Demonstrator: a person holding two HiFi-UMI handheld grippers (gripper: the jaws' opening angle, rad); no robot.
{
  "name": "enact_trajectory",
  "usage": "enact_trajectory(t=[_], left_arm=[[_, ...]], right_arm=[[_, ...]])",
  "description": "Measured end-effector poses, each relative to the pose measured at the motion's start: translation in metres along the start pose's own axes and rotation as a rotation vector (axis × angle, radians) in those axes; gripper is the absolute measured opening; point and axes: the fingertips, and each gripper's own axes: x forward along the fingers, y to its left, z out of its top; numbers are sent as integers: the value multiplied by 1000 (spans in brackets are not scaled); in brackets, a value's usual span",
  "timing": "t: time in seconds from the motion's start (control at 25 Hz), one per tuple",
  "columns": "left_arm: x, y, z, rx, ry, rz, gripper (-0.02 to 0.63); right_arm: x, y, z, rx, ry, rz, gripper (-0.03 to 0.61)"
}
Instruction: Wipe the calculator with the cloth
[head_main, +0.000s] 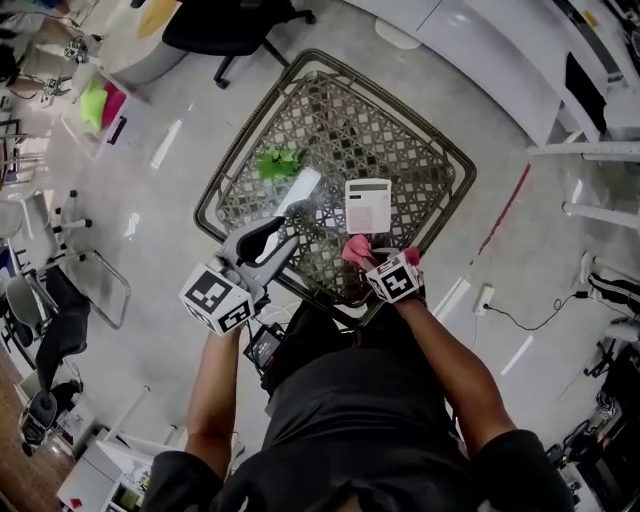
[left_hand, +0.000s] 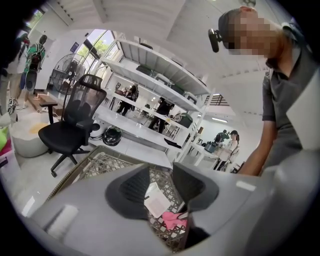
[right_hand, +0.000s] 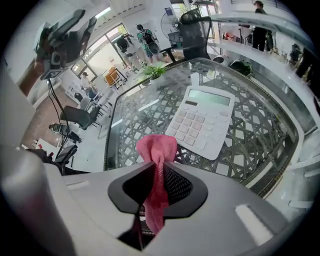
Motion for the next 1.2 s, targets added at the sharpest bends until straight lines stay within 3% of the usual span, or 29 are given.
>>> enact_trajectory(t=[0.48,0.84,1.2], left_arm=[[-31,-16,-13,-8,-13,34,169],[-34,-24,-24,-16,9,47,169],[-29,-29,-32,-28,24,43,169]], right_arm=[[-56,10,35,159,-224,32,49],[-93,-10,68,340,-500,82,49],[-92,-40,89,338,-530,10,51]])
